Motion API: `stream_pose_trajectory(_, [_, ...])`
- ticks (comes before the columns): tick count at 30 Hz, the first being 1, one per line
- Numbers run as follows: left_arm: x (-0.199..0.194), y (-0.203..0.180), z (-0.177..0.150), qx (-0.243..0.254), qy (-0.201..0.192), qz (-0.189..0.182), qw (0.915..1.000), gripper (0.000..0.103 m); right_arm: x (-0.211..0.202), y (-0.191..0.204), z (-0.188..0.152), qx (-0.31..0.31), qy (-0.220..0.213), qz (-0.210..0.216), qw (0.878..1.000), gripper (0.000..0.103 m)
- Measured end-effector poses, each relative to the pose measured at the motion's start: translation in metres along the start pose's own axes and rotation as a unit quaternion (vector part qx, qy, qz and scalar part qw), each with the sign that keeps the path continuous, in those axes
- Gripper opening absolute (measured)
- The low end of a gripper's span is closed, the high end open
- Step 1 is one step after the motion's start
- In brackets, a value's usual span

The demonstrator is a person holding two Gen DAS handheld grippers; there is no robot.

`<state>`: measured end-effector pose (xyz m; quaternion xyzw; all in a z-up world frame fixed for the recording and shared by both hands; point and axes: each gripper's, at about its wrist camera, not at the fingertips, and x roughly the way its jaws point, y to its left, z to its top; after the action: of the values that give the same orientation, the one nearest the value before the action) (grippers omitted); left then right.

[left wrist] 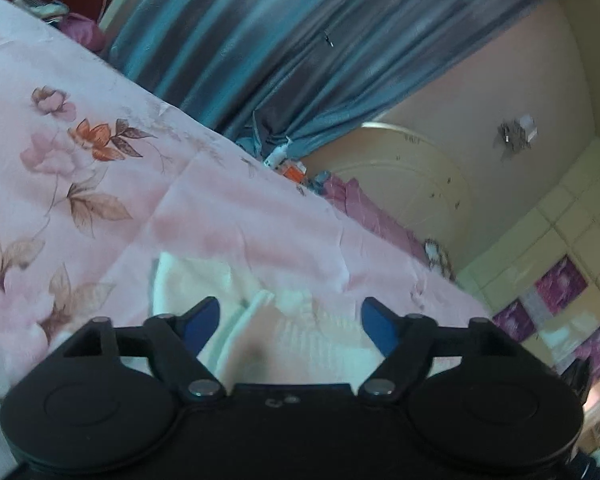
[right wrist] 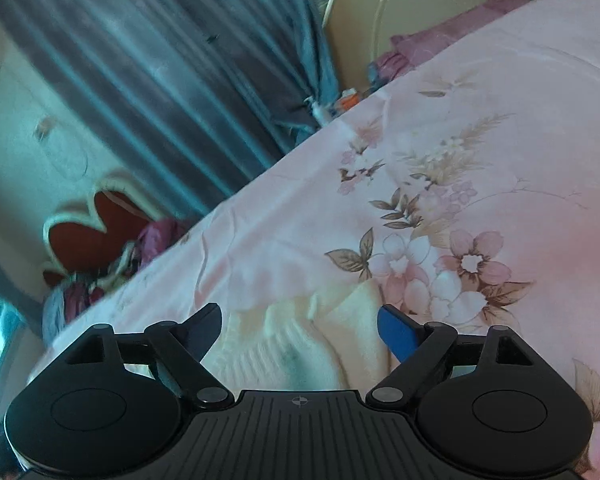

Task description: Fold small clothes

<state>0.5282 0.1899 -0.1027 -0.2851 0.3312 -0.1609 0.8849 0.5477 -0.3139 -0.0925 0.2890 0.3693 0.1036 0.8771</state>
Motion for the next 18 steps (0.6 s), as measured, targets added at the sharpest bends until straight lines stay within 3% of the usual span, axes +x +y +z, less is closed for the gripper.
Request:
stream_pose_trajectory(3, [0.015, -0.009, 0.003, 0.063, 0.039, 0.029, 0.9968, 0.051, 0.013, 0.011, -0.004, -0.049, 0.033, -0.019, 0.998, 0.055])
stream_pose_trajectory(8, [0.042, -0.028, -0.003, 0.165, 0.102, 0.069, 0.9787, 0.04, 0.037, 0.027, -0.01, -0.133, 0.065, -0.071, 0.986, 0.049])
stream_pose_trajectory(10, [0.053, -0.03, -0.005, 0.191, 0.117, 0.08, 0.9713, 0.027, 0.048, 0.032, -0.015, -0.169, 0.084, -0.086, 0.978, 0.032])
stream_pose_trajectory(11, [0.055, -0.032, -0.006, 0.201, 0.123, 0.078, 0.9687, 0.018, 0.05, 0.034, -0.017, -0.18, 0.089, -0.083, 0.976, 0.018])
stream_pose_trajectory(12, [0.056, -0.034, -0.006, 0.208, 0.122, 0.078, 0.9674, 0.005, 0.05, 0.037, -0.019, -0.192, 0.093, -0.077, 0.974, 0.001])
stream_pose_trajectory(14, [0.043, -0.038, -0.006, 0.21, 0.073, 0.075, 0.9721, 0.003, 0.042, 0.04, -0.021, -0.216, 0.063, -0.081, 0.971, 0.001])
stream_pose_trajectory(16, [0.024, -0.035, -0.005, 0.185, 0.014, 0.056, 0.981, 0.003, 0.031, 0.039, -0.016, -0.202, 0.019, -0.086, 0.975, 0.001])
stream_pose_trajectory(18, [0.021, -0.032, -0.004, 0.177, -0.008, 0.069, 0.9817, 0.004, 0.02, 0.033, -0.013, -0.186, -0.024, -0.097, 0.978, 0.001])
